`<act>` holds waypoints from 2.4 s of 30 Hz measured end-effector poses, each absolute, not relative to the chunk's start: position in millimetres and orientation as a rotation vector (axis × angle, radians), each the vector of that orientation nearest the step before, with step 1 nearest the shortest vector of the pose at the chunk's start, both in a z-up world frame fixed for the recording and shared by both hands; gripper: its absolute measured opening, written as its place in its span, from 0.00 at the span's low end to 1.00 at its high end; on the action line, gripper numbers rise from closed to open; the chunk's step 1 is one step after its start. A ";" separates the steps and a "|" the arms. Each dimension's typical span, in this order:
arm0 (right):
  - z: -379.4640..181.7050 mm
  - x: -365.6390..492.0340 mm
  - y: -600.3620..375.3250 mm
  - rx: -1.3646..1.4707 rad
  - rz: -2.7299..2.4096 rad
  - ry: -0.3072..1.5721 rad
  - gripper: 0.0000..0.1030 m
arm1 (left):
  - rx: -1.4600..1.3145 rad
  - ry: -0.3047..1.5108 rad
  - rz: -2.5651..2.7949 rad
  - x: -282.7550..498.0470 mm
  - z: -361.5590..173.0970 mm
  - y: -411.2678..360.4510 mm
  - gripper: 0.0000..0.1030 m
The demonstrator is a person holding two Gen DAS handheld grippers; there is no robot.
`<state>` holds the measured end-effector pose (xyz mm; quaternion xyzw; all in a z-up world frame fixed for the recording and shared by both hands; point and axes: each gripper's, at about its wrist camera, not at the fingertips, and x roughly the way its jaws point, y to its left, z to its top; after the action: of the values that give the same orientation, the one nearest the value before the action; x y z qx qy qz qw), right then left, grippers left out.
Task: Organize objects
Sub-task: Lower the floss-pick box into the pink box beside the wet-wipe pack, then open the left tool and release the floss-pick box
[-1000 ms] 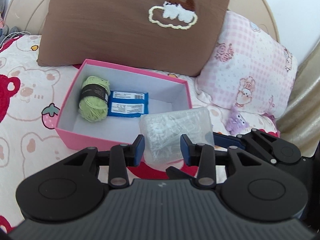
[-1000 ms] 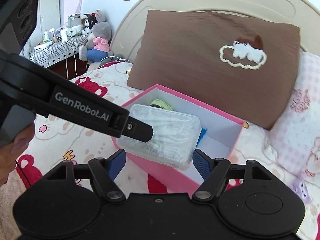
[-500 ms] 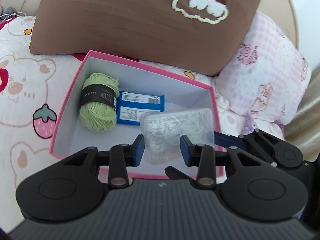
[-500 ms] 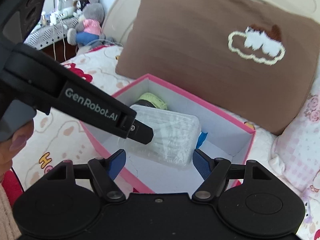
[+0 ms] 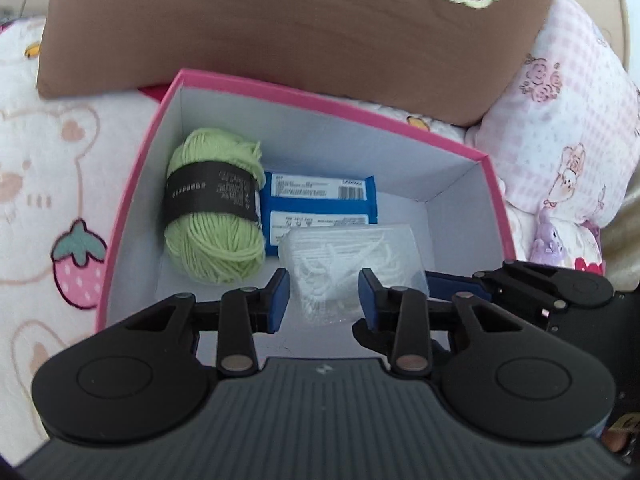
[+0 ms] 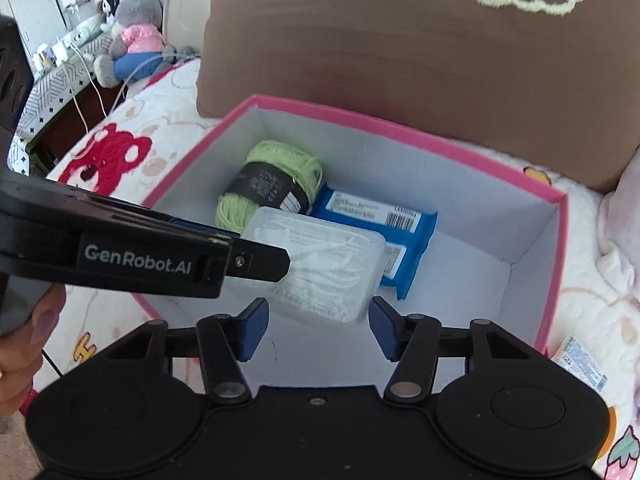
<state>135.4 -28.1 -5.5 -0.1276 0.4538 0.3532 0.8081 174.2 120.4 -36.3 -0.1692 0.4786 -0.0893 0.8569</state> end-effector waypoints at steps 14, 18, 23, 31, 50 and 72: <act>-41.3 152.0 -26.2 -0.214 0.710 1.067 0.58 | -0.298 1.031 -0.168 183.4 -66.1 110.4 0.33; -50.0 158.2 -26.0 -0.154 0.707 1.119 0.56 | -0.303 1.055 -0.162 188.0 -72.7 115.0 0.33; -54.0 166.1 -27.6 -0.073 0.689 1.158 0.56 | -0.282 1.046 -0.165 189.5 -74.4 114.6 0.33; -60.1 173.4 -24.3 -0.060 0.631 1.213 0.56 | -0.304 1.033 -0.173 192.7 -74.2 113.7 0.34; -45.4 150.4 -18.8 -0.165 0.648 1.077 0.52 | -0.351 1.050 -0.176 175.2 -59.9 123.5 0.40; 45.1 86.8 -67.2 -0.308 0.774 0.838 0.54 | -0.252 1.027 -0.182 123.9 18.9 101.2 0.44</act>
<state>86.8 -67.2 45.1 -0.1451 0.3948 0.3649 0.8306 123.9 101.2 18.9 -0.1200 0.4892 -0.0866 0.8595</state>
